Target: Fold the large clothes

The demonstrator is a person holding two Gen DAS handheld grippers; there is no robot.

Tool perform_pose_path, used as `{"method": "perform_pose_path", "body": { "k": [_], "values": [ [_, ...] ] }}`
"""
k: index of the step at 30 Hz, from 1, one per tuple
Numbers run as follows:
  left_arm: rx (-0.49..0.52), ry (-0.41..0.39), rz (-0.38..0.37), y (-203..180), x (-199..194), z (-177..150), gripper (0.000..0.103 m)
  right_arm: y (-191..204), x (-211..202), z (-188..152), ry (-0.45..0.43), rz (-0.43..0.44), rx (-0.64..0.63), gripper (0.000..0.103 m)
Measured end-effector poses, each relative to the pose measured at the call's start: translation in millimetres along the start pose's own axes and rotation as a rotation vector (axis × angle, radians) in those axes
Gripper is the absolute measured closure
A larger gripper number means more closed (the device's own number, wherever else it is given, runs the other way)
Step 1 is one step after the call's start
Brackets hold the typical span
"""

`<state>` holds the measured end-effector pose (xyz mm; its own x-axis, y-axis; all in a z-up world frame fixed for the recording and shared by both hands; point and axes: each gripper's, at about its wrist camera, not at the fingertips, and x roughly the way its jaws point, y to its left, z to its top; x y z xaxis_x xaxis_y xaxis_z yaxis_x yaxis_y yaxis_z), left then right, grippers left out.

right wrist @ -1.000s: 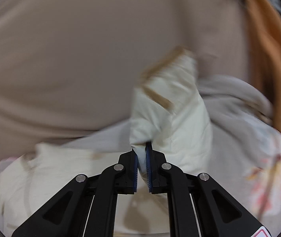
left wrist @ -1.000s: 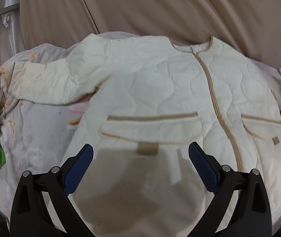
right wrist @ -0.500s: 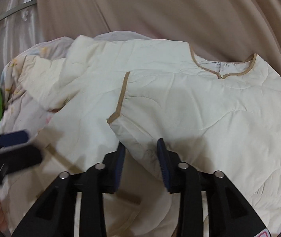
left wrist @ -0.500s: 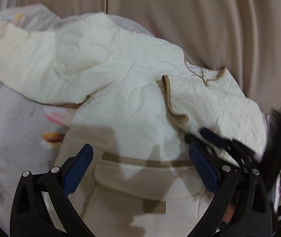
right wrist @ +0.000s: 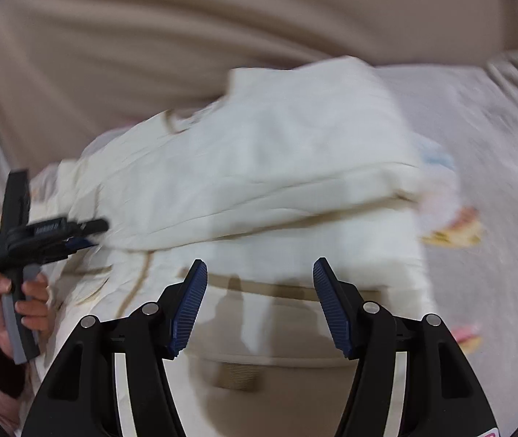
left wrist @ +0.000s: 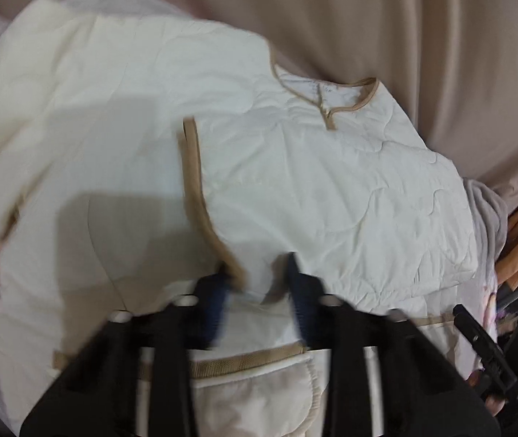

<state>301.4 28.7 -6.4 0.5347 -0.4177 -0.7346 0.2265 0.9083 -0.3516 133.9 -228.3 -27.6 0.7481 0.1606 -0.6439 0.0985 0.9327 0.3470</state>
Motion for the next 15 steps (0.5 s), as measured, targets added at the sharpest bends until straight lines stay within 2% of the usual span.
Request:
{"method": "perform_pose_path", "body": {
  "k": [2,6,9,11,12,13,15],
  "values": [
    [0.035,-0.066,0.01,-5,-17,16,0.094,-21,-2,5,-0.001,-0.002,0.058,0.043],
    [0.063,-0.223,0.074,3,-58,46,0.094,-45,6,23,-0.014,0.028,0.138,0.043],
    [0.026,-0.231,0.126,28,-51,54,0.094,-57,12,35,-0.019,0.066,0.17,0.043],
    [0.022,-0.173,0.193,45,-22,48,0.094,-60,26,43,-0.005,0.074,0.202,0.048],
    [0.015,-0.143,0.215,54,-9,43,0.094,-59,33,45,0.0,0.072,0.22,0.057],
    [0.002,-0.123,0.221,60,2,38,0.094,-62,38,48,0.003,0.073,0.239,0.075],
    [-0.016,-0.131,0.203,68,11,29,0.094,-59,36,55,-0.033,0.071,0.254,0.092]
  ]
}}
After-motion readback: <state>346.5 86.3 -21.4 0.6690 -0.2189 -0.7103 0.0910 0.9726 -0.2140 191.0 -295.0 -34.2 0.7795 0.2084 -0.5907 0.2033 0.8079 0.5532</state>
